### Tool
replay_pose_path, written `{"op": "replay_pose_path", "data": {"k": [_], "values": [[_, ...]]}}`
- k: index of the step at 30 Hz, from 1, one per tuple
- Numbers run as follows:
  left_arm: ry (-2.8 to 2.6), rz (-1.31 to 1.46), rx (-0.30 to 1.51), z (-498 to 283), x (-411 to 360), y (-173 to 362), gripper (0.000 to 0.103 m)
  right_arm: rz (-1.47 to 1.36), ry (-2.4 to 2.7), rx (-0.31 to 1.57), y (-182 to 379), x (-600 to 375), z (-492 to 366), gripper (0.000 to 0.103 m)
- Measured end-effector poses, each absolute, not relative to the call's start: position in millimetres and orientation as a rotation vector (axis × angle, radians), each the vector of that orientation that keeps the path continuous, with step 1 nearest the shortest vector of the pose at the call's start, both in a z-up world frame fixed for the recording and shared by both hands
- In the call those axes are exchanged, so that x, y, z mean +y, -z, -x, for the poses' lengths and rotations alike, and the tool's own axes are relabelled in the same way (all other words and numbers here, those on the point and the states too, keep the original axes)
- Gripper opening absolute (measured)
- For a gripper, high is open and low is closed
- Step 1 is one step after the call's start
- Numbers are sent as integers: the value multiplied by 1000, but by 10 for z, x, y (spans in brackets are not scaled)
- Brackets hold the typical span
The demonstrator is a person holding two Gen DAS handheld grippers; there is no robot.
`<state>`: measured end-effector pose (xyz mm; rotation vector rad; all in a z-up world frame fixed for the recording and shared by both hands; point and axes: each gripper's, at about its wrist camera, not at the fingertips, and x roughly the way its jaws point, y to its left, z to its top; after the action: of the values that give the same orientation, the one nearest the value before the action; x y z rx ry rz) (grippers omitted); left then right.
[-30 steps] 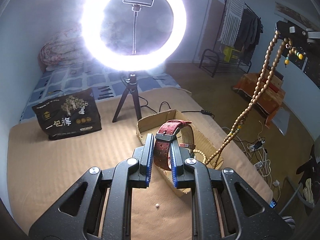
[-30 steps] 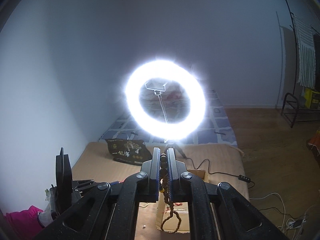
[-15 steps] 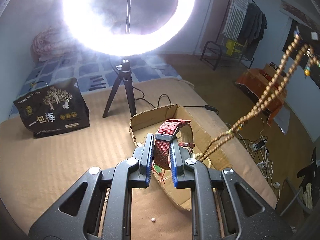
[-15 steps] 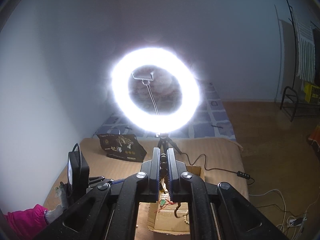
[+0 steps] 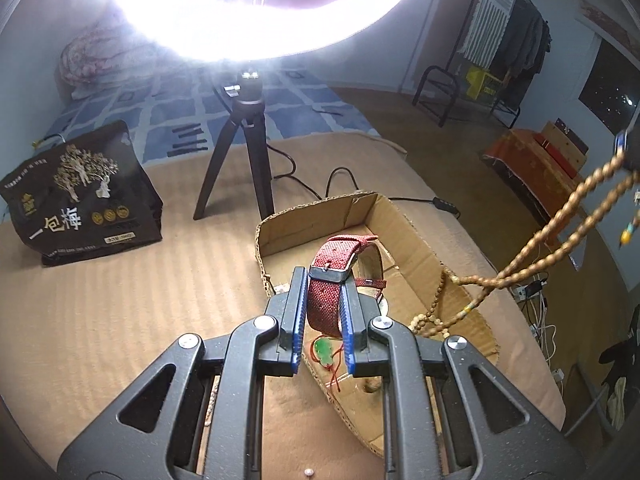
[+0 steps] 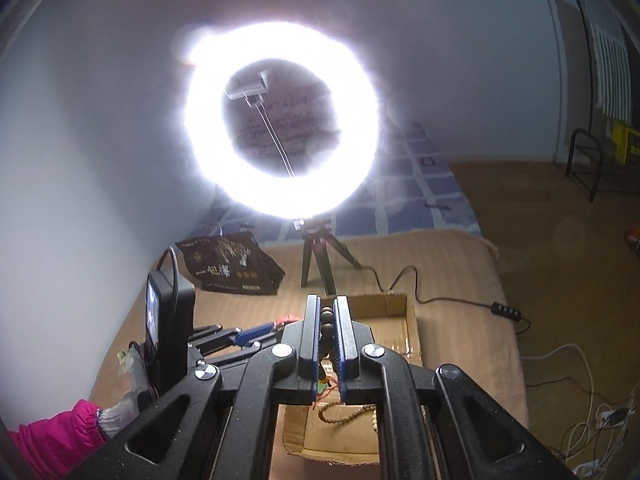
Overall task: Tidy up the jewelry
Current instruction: 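Lift and carry the watch in the left tool while the right tool carries the necklace to the box, then open the left tool dropping the watch while the right tool releases the necklace into the box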
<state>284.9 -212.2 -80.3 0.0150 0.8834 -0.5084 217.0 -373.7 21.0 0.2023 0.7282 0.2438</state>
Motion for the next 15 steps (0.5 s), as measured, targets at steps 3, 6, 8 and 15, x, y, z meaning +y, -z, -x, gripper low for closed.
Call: {"op": "replay_pose_path", "data": {"k": [3, 6, 8, 15], "values": [[507, -20, 896, -2900, -2158, 887, 14, -209, -248, 755, -50, -3746, -2223, 4], [505, -23, 909, -2942, -2192, 959, 14, -210, -253, 782, 109, -3744, -2259, 4], [501, -21, 918, -2979, -2212, 1005, 14, -212, -252, 796, 191, -3747, -2268, 4], [490, -33, 922, -3059, -2269, 1073, 14, -226, -247, 848, 462, -3788, -2293, 4]]}}
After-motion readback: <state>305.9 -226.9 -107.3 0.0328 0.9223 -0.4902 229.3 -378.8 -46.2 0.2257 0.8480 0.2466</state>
